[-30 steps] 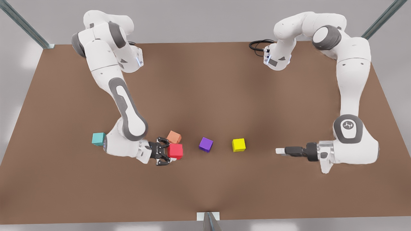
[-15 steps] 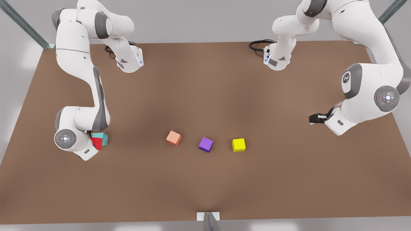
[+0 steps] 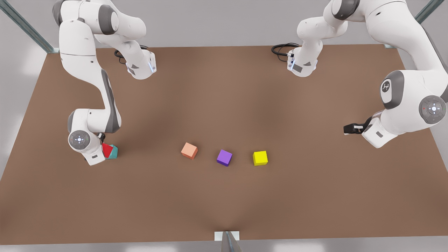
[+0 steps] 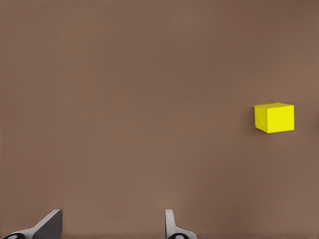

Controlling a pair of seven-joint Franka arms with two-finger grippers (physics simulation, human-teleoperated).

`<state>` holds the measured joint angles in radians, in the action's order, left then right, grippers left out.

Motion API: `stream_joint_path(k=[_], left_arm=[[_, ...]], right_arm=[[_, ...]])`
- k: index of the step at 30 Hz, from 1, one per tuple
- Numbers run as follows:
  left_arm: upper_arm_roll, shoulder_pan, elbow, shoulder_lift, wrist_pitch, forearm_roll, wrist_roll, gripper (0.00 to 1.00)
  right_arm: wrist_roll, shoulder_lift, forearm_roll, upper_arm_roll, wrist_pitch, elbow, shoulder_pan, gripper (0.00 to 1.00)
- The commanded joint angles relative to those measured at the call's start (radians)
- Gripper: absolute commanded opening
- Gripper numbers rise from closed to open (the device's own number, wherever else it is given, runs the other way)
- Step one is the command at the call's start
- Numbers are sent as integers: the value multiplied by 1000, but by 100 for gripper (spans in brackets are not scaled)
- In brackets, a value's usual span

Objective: Pick up red wooden cube and pass to hand red wooden cube and place in blue wooden cube

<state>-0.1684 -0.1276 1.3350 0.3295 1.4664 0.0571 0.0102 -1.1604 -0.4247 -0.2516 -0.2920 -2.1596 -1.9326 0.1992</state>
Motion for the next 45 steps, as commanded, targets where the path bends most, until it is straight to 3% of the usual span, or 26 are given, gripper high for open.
stream_joint_path(k=[1,11,12,13,24,30,33,38,39,42,45], left_arm=[[0,0,0,-1,-1,1,27,100],[-2,0,0,-1,-3,3,28,100],[-2,0,0,-1,-3,3,28,100],[-2,0,0,-1,-3,1,28,100],[-3,5,4,-1,-8,0,27,100],[-3,3,4,-1,-8,-2,27,100],[-3,3,4,-1,-8,0,27,100],[-3,5,4,-1,-6,0,27,100],[-3,5,4,-1,-8,0,27,100],[-3,5,4,-1,-8,0,27,100],[-3,6,4,-1,-8,0,27,100]], right_arm=[[245,-5,-3,-1,-74,-2,0,64],[258,-16,-3,-4,-144,-62,-17,65],[260,-17,-3,-4,-154,-66,-18,75],[261,-19,-3,-4,-155,-66,-20,100],[265,29,-2,-1,-94,-65,-15,100],[269,127,80,11,99,-52,37,100],[274,142,209,11,250,38,72,100],[890,67,348,10,406,308,62,100],[1073,69,387,8,515,409,63,100],[1124,261,356,-1,730,437,66,100],[1125,331,338,-12,788,428,58,100]])
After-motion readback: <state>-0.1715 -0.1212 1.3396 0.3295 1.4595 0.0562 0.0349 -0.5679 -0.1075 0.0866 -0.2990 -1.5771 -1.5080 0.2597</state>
